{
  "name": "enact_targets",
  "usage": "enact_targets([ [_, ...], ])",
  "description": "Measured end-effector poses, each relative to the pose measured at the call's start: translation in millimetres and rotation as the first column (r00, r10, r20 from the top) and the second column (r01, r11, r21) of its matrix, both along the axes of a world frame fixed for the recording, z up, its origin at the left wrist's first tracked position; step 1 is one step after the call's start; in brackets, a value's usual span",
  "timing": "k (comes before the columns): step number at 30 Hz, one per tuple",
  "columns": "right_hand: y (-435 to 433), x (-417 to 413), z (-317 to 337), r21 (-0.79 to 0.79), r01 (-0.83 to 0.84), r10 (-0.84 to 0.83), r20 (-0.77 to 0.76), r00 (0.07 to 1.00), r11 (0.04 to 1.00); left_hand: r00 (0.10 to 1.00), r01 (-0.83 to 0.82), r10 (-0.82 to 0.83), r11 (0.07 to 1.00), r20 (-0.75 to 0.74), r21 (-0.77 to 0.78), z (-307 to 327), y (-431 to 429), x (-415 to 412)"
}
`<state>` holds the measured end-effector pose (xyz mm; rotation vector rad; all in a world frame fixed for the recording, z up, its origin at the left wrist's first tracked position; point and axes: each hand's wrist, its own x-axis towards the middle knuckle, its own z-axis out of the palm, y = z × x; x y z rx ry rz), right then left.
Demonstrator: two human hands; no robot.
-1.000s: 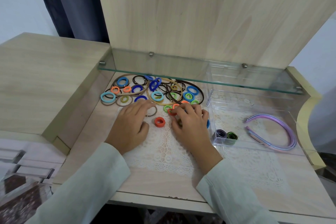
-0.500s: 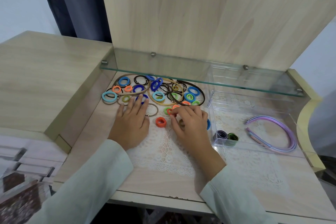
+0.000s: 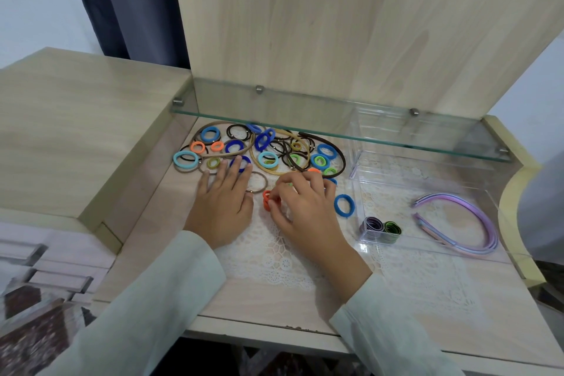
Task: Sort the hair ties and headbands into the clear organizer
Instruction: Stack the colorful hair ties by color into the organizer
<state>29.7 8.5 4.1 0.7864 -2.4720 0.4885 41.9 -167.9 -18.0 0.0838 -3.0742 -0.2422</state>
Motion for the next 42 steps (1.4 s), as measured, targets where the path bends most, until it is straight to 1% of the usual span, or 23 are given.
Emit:
enact_targets([
  [5,-2,0,2,0.057,0.026,-0.026,0.0,1.0,0.998,1.0,0.004,-0.004,1.0,0.016,0.0,1,-1,0],
  [9,-2,0,5,0.084,0.016,-0.018,0.028,0.999,0.996,1.0,0.003,-0.004,1.0,0.029,0.026,2,-1,-1],
  [16,-2,-1,10,0.176,0.015,-0.034,0.103,0.994,0.984,0.995,0.033,-0.035,0.999,0.092,0.024,6,-1,-3],
  [20,-2,-2,10,0.233,0.021,-0.051,0.126,0.991,0.972,0.99,0.045,-0.054,0.996,0.127,0.071,11,-3,-3],
  [22,-1,-2,13,0.278,0.005,-0.049,0.15,0.988,0.96,0.989,0.045,-0.06,0.993,0.136,0.111,13,-3,-3],
  [26,1,-5,27,0.364,-0.078,-0.016,0.248,0.969,0.928,0.984,0.037,-0.061,0.989,0.169,0.141,14,-6,-4],
  [32,5,-9,38,0.384,-0.146,0.013,0.329,0.944,0.912,0.951,0.023,-0.073,0.986,0.3,0.167,22,-5,-11],
  [34,7,-10,41,0.384,-0.171,0.028,0.351,0.936,0.907,0.946,0.028,-0.072,0.989,0.315,0.142,22,-4,-11],
  [36,7,-13,44,0.396,-0.212,0.057,0.367,0.928,0.894,0.953,0.041,-0.066,0.995,0.294,0.093,22,-2,-8],
  [39,8,-17,48,0.404,-0.243,0.073,0.393,0.917,0.882,0.967,0.085,-0.067,0.994,0.245,-0.066,22,3,-2],
  [41,9,-19,51,0.407,-0.251,0.077,0.397,0.914,0.878,0.98,0.135,-0.104,0.974,0.171,-0.182,17,6,3],
  [42,9,-20,52,0.407,-0.255,0.079,0.401,0.913,0.877,0.984,0.151,-0.126,0.965,0.128,-0.214,13,7,5],
])
